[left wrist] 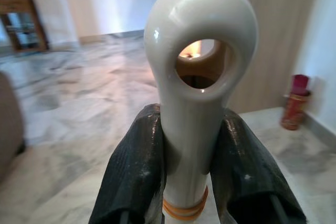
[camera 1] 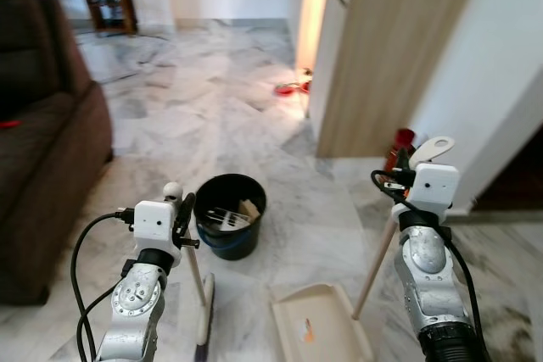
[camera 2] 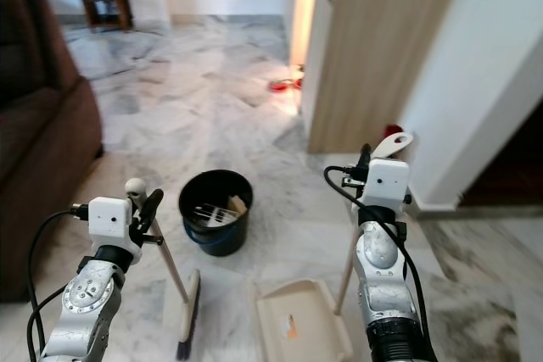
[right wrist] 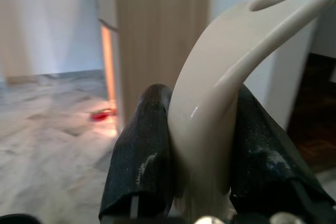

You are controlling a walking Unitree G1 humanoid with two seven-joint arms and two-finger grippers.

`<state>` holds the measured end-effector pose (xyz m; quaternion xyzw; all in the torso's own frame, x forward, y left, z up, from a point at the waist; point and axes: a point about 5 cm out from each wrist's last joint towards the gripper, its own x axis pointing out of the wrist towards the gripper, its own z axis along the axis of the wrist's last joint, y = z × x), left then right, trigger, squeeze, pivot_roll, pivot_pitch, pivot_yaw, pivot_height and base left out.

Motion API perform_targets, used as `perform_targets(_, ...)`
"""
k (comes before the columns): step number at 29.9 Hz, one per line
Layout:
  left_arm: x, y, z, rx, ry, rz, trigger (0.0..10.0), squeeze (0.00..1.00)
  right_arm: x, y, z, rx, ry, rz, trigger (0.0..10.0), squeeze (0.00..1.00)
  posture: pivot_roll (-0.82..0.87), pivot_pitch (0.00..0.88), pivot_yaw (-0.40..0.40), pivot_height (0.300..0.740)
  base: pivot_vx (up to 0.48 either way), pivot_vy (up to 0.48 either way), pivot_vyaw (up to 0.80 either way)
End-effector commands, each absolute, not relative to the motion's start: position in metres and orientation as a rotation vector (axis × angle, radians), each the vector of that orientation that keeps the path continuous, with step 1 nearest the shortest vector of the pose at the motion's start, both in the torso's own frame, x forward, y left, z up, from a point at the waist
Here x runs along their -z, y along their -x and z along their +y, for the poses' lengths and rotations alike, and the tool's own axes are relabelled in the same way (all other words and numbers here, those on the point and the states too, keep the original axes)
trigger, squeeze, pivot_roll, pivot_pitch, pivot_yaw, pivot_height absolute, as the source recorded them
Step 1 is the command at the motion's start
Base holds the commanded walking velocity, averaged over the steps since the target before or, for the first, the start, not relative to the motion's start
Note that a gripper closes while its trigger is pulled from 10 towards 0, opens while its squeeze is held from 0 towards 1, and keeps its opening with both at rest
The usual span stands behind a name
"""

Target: Sweep floor

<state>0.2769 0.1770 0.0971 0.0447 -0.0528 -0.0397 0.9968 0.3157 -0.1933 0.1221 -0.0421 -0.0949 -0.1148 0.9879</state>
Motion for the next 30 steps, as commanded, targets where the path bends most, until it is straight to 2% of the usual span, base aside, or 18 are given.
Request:
perform_targets(1, -0.1078, -0.281, 0.1741, 0.09, -0.095, -0.156, 10.0, 0.0, -0.1288, -0.3178, -0.1971, 0.236, 0.092, -0.208, 10.0, 0.0, -0.1, 0.0, -0.045, 0.74, 0.0, 0.0, -0.8)
perform_targets(5, -0.108, -0.2819, 0.1749, 0.086, -0.108, -0.156, 10.0, 0.0, -0.1276, -0.3183, -0.1966, 0.234, 0.094, -0.198, 10.0, 0.0, -0.1, 0.0, -0.044, 0.74, 0.0, 0.0, -0.8)
perform_targets(9, -0.1079, -0.2828, 0.1757, 0.08, -0.114, -0.154, 10.0, 0.0, -0.1265, -0.3186, -0.1953, 0.229, 0.095, -0.19, 10.0, 0.0, -0.11, 0.003, -0.045, 0.74, 0.0, -0.375, -0.8)
perform_targets(16, -0.1077, -0.2833, 0.1763, 0.075, -0.132, -0.152, 10.0, 0.0, -0.1241, -0.3181, -0.1956, 0.228, 0.097, -0.174, 10.0, 0.0, -0.1, 0.012, -0.046, 0.74, 0.0, 0.0, -0.8)
perform_targets(20, -0.1078, -0.2838, 0.1765, 0.07, -0.123, -0.154, 10.0, 0.0, -0.1245, -0.3191, -0.1953, 0.227, 0.096, -0.171, 10.0, 0.0, -0.11, 0.021, -0.047, 0.74, 0.0, -0.462, -0.8)
perform_targets(25, -0.1082, -0.284, 0.1772, 0.07, -0.132, -0.155, 10.0, 0.0, -0.1247, -0.3196, -0.1952, 0.226, 0.096, -0.17, 10.0, 0.0, -0.11, 0.025, -0.047, 0.74, 0.0, 0.0, -0.8)
perform_targets(30, -0.1086, -0.2848, 0.1778, 0.067, -0.137, -0.156, 10.0, 0.0, -0.1243, -0.3194, -0.1957, 0.227, 0.098, -0.166, 10.0, 0.0, -0.11, 0.027, -0.045, 0.74, 0.0, -0.337, -0.8)
